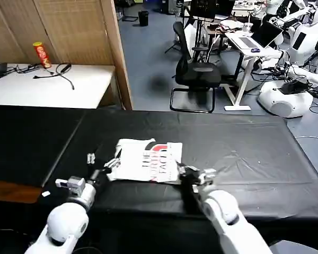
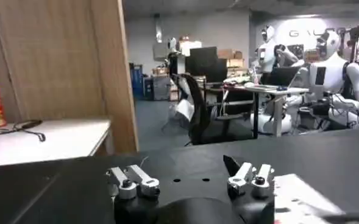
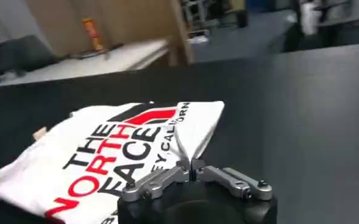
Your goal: Fold and organize the clothes.
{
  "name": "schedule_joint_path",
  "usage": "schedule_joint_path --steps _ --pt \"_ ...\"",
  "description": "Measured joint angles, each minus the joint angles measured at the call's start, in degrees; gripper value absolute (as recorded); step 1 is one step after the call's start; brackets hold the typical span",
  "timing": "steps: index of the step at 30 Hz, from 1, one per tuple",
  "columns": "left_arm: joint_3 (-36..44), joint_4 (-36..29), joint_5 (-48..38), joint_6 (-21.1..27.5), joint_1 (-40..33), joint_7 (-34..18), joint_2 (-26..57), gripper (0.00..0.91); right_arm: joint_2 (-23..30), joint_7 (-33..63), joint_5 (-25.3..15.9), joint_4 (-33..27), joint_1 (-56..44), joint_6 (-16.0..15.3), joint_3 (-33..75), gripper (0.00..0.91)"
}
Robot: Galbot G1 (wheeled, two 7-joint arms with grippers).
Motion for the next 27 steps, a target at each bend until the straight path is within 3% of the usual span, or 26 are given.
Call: schedule_joint_path --steps 4,8,13,17,22,27 --pt "0.3 0.2 -0.3 -0.5 0.0 0.5 -0.5 0.878 -2.7 0.6 0.9 4.3 -2.9 -0.3 2.5 0.878" --pt "0.9 1.3 -0.3 -5.0 0.3 0.3 -0.5 0.878 -4.1 1.2 0.7 8.2 -5.3 0.6 3.9 0.878" --pt "0.9 1.5 -0.9 -4.1 1.3 -1.0 -0.6 0.878 -4.4 1.2 -3.9 10.6 -7.8 4.2 4.7 0.878" --pt "0.6 -1.1 -2.2 -2.2 3.7 -3.4 0.2 0.878 -4.4 1.2 -9.2 12.2 -10.6 9.9 5.7 0.878" --pt "-0.9 -6.0 -3.5 -1.5 8.9 -5.2 1.2 0.878 -4.9 2.9 -16.0 14.0 -17.4 20.6 6.6 0.878" --pt "-2.5 -9.6 -3.6 -1.6 14.3 -6.1 1.3 0.878 -4.7 4.4 -19.0 16.4 -26.1 27.1 8.3 0.878"
